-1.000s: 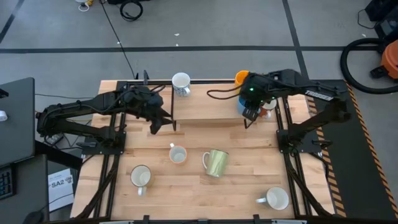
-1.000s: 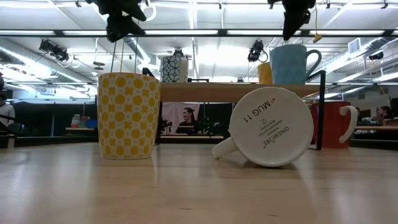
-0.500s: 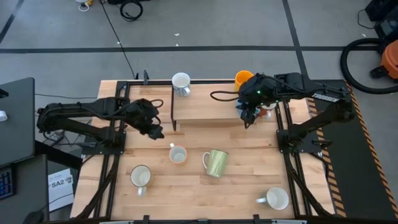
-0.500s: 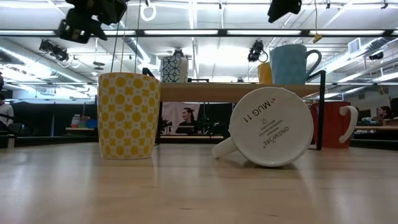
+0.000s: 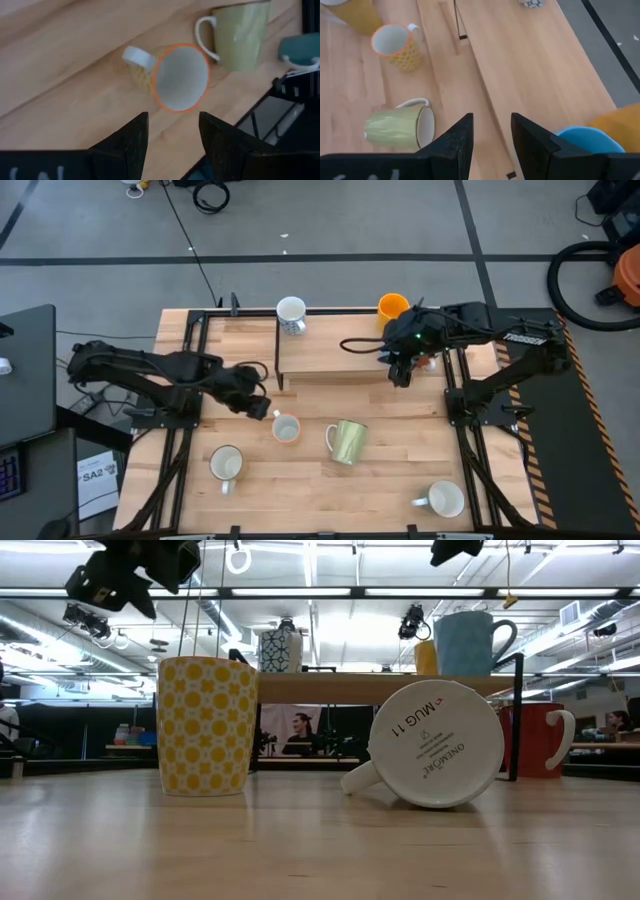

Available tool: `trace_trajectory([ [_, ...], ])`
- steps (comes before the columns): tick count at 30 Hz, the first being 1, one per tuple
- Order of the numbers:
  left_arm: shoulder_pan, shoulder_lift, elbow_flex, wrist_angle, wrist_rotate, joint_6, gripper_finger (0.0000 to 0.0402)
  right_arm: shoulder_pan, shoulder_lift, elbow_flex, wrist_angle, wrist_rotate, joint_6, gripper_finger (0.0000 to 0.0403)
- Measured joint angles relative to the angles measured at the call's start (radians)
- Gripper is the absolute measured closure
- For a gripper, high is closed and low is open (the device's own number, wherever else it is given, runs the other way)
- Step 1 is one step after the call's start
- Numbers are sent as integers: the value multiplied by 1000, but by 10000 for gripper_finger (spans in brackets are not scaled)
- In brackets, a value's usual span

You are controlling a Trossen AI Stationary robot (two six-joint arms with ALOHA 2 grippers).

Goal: Place coffee mugs
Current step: Put the yellow patterned mug on the shelf

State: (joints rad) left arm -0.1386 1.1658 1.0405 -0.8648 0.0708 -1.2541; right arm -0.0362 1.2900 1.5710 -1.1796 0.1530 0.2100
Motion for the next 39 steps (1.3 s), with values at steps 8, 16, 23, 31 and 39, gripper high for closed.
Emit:
trace_trajectory([
  [8, -50, 117, 1, 6, 0, -26, 221, 33, 0, 0, 92, 0, -1, 266],
  [16, -63, 231, 1, 45, -3, -74, 221, 41, 0, 0, 96, 0, -3, 266],
  [23, -62, 299, 1, 101, -4, -78, 221, 41, 0, 0, 95, 2, -3, 266],
  [31, -69, 355, 1, 148, -7, -65, 221, 41, 1, 0, 95, 2, -3, 266],
  [39, -69, 385, 1, 119, 1, -53, 222, 41, 1, 0, 95, 2, -3, 266],
])
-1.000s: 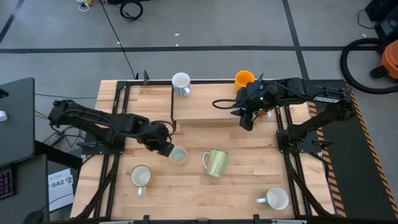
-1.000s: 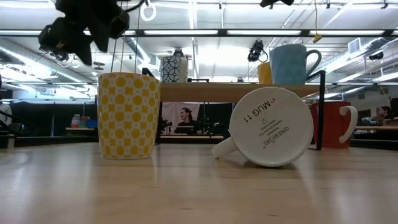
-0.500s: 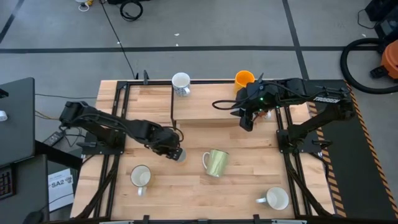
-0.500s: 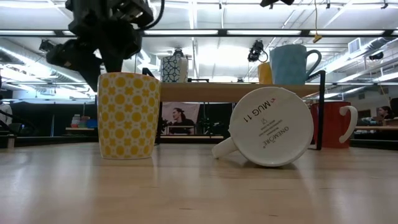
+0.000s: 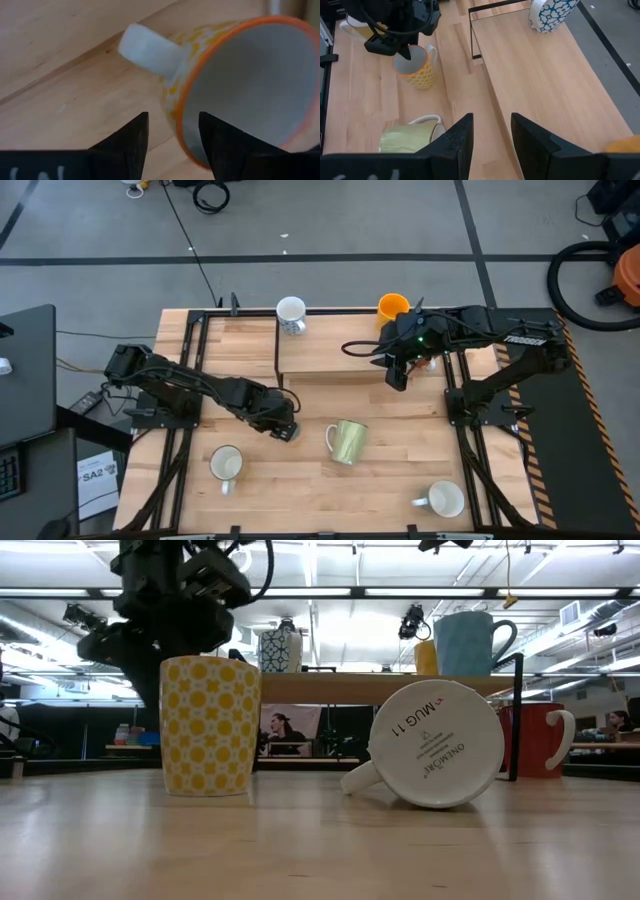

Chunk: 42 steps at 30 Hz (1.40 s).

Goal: Place coffee mugs
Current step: Put the yellow patterned mug on the shelf

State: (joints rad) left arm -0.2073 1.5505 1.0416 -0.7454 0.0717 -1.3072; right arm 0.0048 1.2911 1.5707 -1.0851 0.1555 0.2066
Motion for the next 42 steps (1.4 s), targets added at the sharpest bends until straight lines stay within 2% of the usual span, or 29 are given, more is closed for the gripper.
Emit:
trace_trajectory([
  [6, 0, 5, 0, -25, 2, 61, 258, 0, 0, 0, 0, 0, 0, 266],
  [11, 3, 5, 0, -27, 2, 132, 315, 0, 0, 0, 0, 0, 0, 266],
  [16, 3, 5, -1, -39, 1, 283, 371, 0, 0, 0, 0, 0, 0, 266],
  [20, 4, 5, -1, -39, 2, 494, 374, 0, 0, 0, 0, 0, 0, 266],
  [28, 3, 5, -1, -38, 4, 1075, 355, 0, 0, 0, 0, 0, 0, 266],
  [32, 3, 4, 0, -39, -14, 1330, 360, 0, 0, 0, 0, 0, 0, 266],
  [42, 3, 0, 4, -39, -191, 1709, 357, 0, 0, 0, 6, 0, 0, 266],
])
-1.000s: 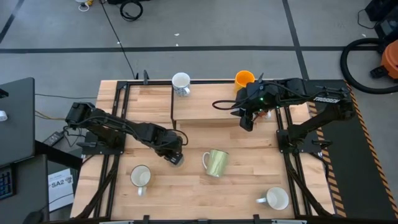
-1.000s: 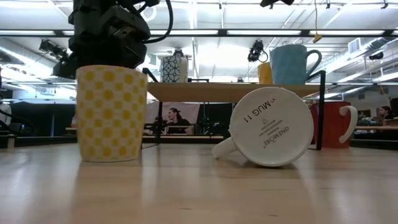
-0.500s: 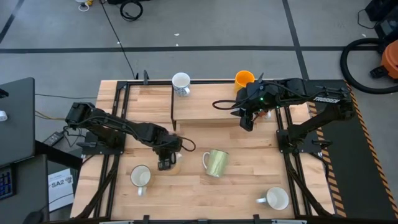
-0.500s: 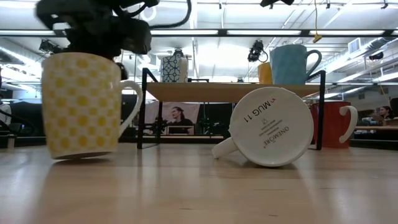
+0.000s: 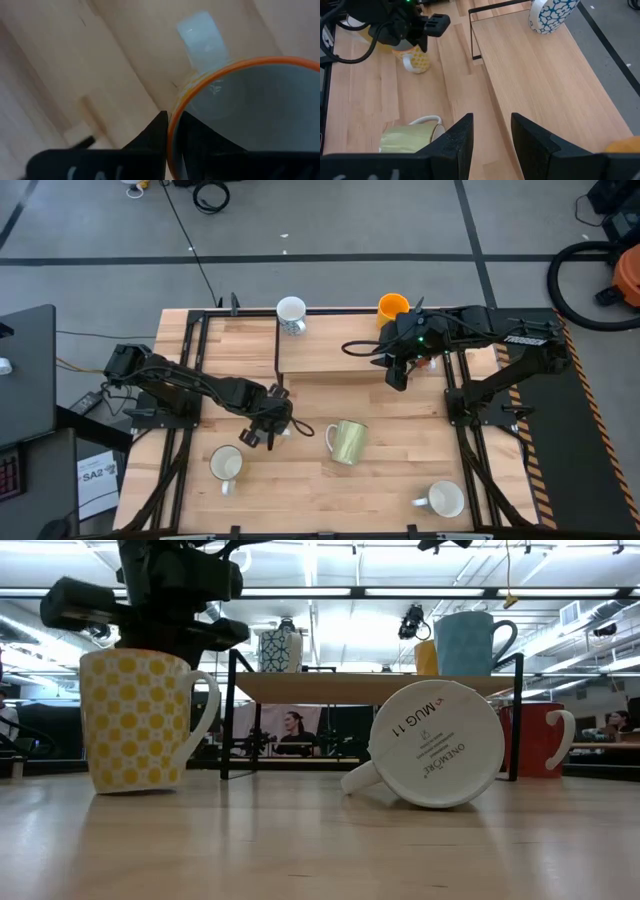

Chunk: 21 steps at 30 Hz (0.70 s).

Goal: Place coffee mugs
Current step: Put the yellow patterned mug on the shelf

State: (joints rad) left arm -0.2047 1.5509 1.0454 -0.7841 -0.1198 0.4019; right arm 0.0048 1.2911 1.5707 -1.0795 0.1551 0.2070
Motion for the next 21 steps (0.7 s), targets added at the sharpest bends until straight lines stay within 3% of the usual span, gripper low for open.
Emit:
trace_trajectory([
  [4, 0, 0, 0, 9, -22, 78, 356, 0, 0, 0, 12, 0, 0, 266],
  [11, 0, 3, -3, 17, -36, 78, 350, 0, 0, 0, 15, 0, 0, 266],
  [21, 1, 7, -8, 26, -52, 77, 287, 0, 0, 0, 16, 0, 0, 266],
])
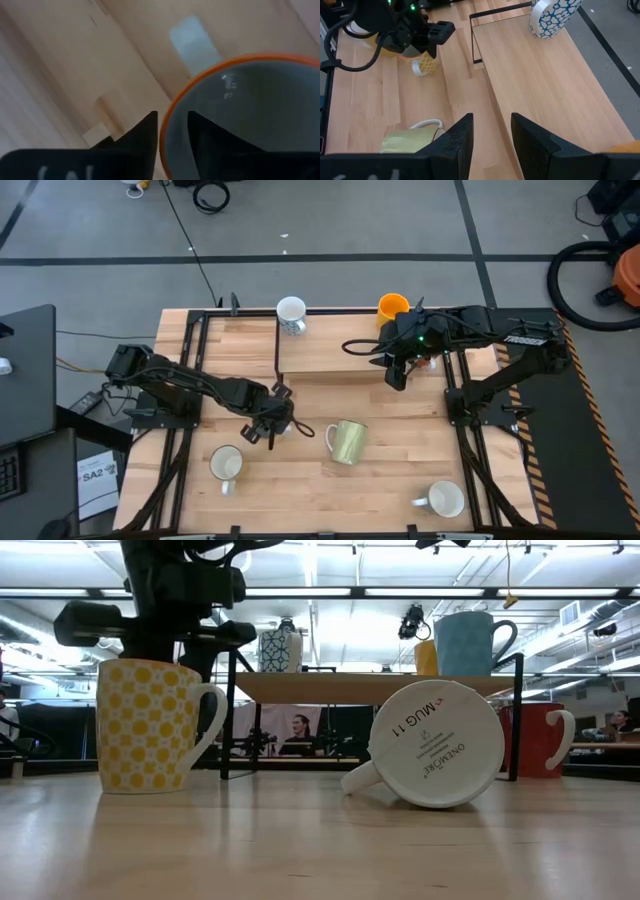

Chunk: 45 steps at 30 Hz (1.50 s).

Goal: Place coffee mugs
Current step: Put the yellow patterned mug on the shelf

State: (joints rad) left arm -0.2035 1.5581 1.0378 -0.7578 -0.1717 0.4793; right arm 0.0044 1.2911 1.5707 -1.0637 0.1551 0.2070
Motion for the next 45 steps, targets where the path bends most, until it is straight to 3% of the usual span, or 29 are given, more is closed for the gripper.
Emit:
trace_trajectory([
  [9, -2, 0, 1, 10, 10, -18, 235, 0, 0, 0, 0, 0, 0, 266],
  [24, -2, -2, 3, -42, -11, -259, 232, 0, 0, 0, 0, 0, 0, 266],
  [31, -2, -2, 3, -129, -5, -524, 232, 0, 0, 0, 0, 0, 0, 266],
  [45, -2, -3, 4, -187, 131, -1028, 232, 0, 0, 0, 0, 0, 0, 266],
])
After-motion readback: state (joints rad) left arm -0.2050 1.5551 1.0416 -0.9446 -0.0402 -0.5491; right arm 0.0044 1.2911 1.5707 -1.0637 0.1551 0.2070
